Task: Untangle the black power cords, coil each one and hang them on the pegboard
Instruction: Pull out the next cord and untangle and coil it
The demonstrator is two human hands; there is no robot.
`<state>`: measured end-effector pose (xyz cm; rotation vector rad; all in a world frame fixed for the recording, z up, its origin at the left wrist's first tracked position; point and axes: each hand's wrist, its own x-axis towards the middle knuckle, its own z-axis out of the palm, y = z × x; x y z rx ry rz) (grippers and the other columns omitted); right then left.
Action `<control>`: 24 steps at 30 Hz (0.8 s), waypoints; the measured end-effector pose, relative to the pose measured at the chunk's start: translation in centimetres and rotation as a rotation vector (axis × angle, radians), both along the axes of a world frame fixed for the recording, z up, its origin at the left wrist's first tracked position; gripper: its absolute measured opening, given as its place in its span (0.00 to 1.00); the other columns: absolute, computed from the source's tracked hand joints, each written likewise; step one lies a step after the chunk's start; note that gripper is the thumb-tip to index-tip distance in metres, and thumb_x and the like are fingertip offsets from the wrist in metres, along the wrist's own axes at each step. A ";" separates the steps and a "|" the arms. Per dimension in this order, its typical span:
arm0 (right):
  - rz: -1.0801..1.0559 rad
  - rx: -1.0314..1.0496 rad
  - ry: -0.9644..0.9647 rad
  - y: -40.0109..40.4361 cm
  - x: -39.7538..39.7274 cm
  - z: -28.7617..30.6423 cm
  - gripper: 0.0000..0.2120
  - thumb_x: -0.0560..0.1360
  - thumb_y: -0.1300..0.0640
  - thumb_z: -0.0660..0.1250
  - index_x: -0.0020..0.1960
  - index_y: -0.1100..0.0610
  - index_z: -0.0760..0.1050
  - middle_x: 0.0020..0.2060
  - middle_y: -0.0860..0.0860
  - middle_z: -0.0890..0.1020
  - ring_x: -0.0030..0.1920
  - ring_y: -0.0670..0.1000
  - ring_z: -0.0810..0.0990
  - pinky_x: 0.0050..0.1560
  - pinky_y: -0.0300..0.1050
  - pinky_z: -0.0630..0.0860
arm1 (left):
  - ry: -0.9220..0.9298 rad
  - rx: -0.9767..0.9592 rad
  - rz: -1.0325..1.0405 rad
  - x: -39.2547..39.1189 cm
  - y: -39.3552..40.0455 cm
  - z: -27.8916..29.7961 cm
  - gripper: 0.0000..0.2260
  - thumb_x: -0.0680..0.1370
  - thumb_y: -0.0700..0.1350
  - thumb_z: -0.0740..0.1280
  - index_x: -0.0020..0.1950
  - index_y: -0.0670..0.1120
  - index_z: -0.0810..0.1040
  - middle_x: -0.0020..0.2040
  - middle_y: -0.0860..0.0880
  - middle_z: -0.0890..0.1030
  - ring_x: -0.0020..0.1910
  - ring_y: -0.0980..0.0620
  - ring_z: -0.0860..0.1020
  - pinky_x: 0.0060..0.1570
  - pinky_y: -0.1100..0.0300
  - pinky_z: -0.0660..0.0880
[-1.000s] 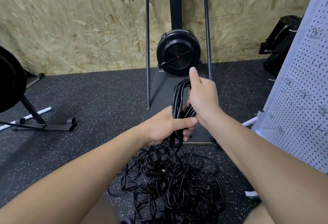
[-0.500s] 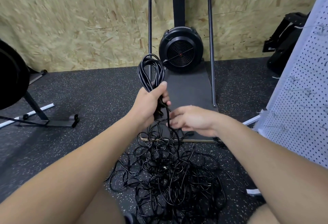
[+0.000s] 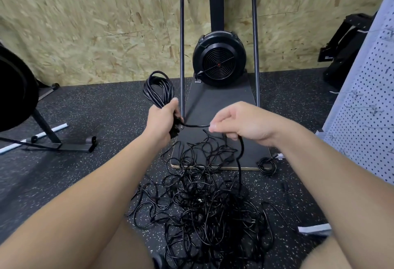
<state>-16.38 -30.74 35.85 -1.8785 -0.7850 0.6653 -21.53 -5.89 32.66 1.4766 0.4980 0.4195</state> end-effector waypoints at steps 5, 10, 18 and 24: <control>-0.075 0.227 -0.003 1.0 -1.3 0.7 0.16 0.88 0.51 0.67 0.51 0.63 0.82 0.31 0.49 0.68 0.31 0.50 0.61 0.34 0.47 0.57 | 0.082 0.044 -0.261 0.0 -2.6 -0.7 0.12 0.82 0.53 0.73 0.49 0.45 0.80 0.40 0.43 0.76 0.33 0.47 0.75 0.34 0.56 0.69; -0.350 0.056 -0.343 1.2 -0.6 -0.6 0.25 0.86 0.40 0.64 0.38 0.54 0.81 0.26 0.47 0.75 0.25 0.48 0.68 0.35 0.46 0.66 | 0.134 -0.200 -0.530 -0.5 -5.1 -0.8 0.33 0.75 0.76 0.71 0.57 0.46 0.79 0.42 0.49 0.76 0.36 0.51 0.73 0.40 0.56 0.73; -0.372 0.055 -0.213 1.8 -0.7 -1.3 0.28 0.84 0.37 0.67 0.37 0.57 0.83 0.26 0.49 0.76 0.26 0.47 0.71 0.37 0.46 0.72 | 0.136 -0.015 -0.711 -1.2 -4.4 -1.0 0.10 0.77 0.43 0.78 0.54 0.45 0.80 0.41 0.45 0.75 0.36 0.49 0.75 0.40 0.54 0.67; -0.271 0.036 0.228 0.8 0.0 -2.7 0.24 0.77 0.44 0.81 0.58 0.64 0.83 0.47 0.54 0.89 0.45 0.52 0.90 0.60 0.53 0.84 | 0.021 -0.292 -0.488 -1.2 -4.2 -0.1 0.08 0.78 0.33 0.65 0.56 0.41 0.76 0.38 0.47 0.70 0.35 0.52 0.68 0.32 0.62 0.72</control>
